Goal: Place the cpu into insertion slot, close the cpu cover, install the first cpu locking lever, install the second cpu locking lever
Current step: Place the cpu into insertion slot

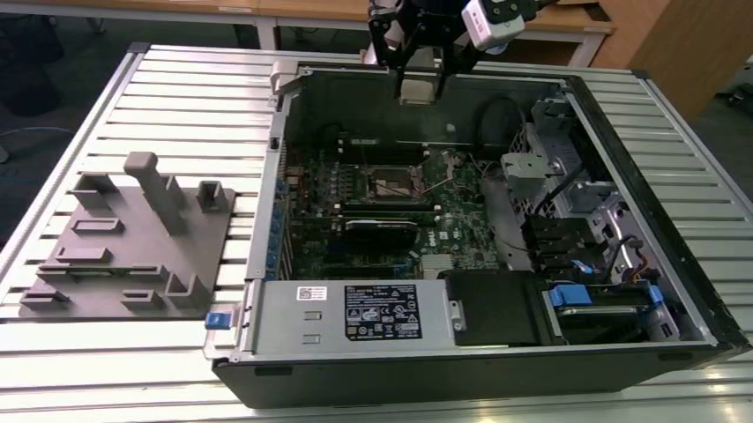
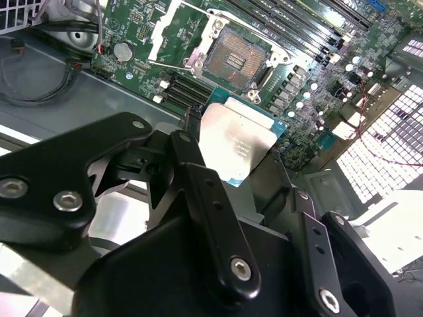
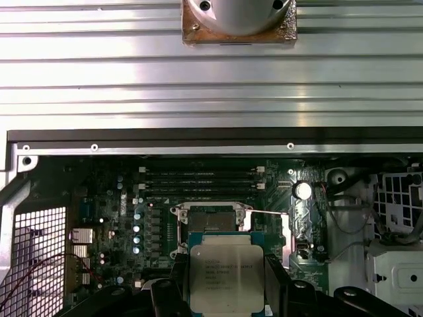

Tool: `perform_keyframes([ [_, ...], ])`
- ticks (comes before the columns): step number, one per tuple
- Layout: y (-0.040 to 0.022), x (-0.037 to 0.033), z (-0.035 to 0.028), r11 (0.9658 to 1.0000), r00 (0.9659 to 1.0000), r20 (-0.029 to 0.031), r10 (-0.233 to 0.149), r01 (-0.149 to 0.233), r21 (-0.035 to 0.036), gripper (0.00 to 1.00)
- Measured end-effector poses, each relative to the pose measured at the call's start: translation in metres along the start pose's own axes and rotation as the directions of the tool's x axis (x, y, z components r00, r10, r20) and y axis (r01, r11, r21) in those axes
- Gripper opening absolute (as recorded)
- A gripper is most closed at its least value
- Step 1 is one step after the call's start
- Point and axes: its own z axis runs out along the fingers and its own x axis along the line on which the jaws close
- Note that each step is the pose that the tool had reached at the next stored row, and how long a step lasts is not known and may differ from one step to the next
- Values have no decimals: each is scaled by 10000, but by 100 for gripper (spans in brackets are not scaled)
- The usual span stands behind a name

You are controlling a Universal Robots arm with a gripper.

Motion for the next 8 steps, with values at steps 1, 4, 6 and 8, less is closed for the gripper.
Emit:
perform_keyframes([
  [1,0,0,2,10000,10000,1,0,0,-1,54],
  [4,-1,0,13,10000,10000,1,0,0,-1,54],
  [6,-2,0,19,10000,10000,0,0,0,0,54],
  [8,-2,0,21,10000,10000,0,0,0,0,54],
])
